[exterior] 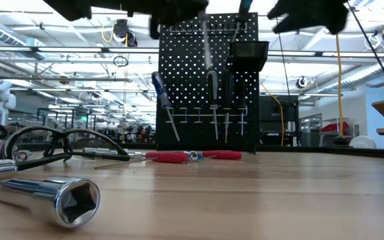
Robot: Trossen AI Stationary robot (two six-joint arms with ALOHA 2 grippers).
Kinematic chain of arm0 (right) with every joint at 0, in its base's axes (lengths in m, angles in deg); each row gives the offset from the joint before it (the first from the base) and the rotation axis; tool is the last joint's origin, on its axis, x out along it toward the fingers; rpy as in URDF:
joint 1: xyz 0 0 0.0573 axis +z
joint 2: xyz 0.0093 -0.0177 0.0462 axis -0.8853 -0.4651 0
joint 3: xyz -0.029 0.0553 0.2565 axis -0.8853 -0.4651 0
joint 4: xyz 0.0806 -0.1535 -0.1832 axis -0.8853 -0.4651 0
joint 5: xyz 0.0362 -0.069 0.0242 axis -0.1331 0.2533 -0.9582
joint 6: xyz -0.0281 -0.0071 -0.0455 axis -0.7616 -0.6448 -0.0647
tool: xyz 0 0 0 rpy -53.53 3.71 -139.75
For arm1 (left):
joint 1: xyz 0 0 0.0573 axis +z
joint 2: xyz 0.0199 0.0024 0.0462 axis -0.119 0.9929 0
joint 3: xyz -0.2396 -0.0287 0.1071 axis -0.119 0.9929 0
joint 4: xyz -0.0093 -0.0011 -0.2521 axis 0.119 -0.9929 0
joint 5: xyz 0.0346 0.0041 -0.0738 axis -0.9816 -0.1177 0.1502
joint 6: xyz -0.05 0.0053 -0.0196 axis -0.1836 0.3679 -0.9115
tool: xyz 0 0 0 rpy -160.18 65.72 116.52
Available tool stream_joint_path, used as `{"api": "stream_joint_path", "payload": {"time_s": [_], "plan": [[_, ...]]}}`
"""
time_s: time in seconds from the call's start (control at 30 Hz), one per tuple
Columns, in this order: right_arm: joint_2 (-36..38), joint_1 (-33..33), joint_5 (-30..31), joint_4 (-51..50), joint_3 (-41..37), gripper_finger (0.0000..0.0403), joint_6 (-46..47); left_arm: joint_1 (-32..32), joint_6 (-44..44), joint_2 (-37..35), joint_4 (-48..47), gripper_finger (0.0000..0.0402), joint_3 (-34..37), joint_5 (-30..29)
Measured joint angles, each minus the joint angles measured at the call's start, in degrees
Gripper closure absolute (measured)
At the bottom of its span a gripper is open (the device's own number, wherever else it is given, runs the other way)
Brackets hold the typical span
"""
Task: Hang tools onto peg board
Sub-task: Hang the gray socket screwdriver onto the peg board
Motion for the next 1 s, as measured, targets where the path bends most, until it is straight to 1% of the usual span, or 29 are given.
{"api": "stream_joint_path", "payload": {"time_s": [0.03, 0.1, 0.13, 0.2, 0.33, 0.47, 0.57, 0.63, 0.77, 1.0], "plan": [[0.2, 0.4, 1.7, -2.3, 0.0, 0.0233, 2.3, 0.6, 1.5, -0.1, 0.4, 0.0316, 0.0, -3.6], [0.2, 1.0, 3.7, -5.9, 0.0, 0.0234, 6.2, 2.2, 3.4, -0.1, 0.8, 0.0316, 0.0, -8.5], [0.2, 1.1, 4.0, -7.3, 0.0, 0.0233, 7.5, 3.2, 3.8, -0.1, 1.1, 0.0316, 0.0, -9.9], [0.2, 1.1, 4.0, -8.9, 0.0, 0.0234, 9.3, 5.6, 3.8, 0.2, 2.1, 0.0316, 0.0, -10.7], [0.2, 1.0, 4.5, -9.1, 0.0, 0.0234, 9.4, 10.6, 3.4, 0.6, 3.3, 0.0316, 0.0, -10.5], [0.2, 1.0, 5.4, -9.1, 0.0, 0.0234, 9.4, 15.0, 2.8, 0.6, 4.1, 0.0316, 0.0, -7.9], [0.2, 1.0, 5.6, -9.1, 0.0, 0.0234, 9.4, 17.2, 2.8, 1.1, 5.1, 0.0316, -0.1, -5.4], [0.2, 1.0, 5.7, -9.1, 0.0, 0.0234, 9.4, 17.9, 2.8, 2.1, 5.6, 0.0316, -0.3, -4.5], [0.1, 1.0, 7.1, -9.0, 0.0, 0.0234, 9.4, 18.2, 3.4, 5.6, 10.0, 0.0316, -0.5, -3.8], [0.1, 1.0, 7.1, -9.0, 0.0, 0.0234, 9.5, 18.4, 6.7, 11.8, 16.4, 0.0316, -0.5, -5.8]]}}
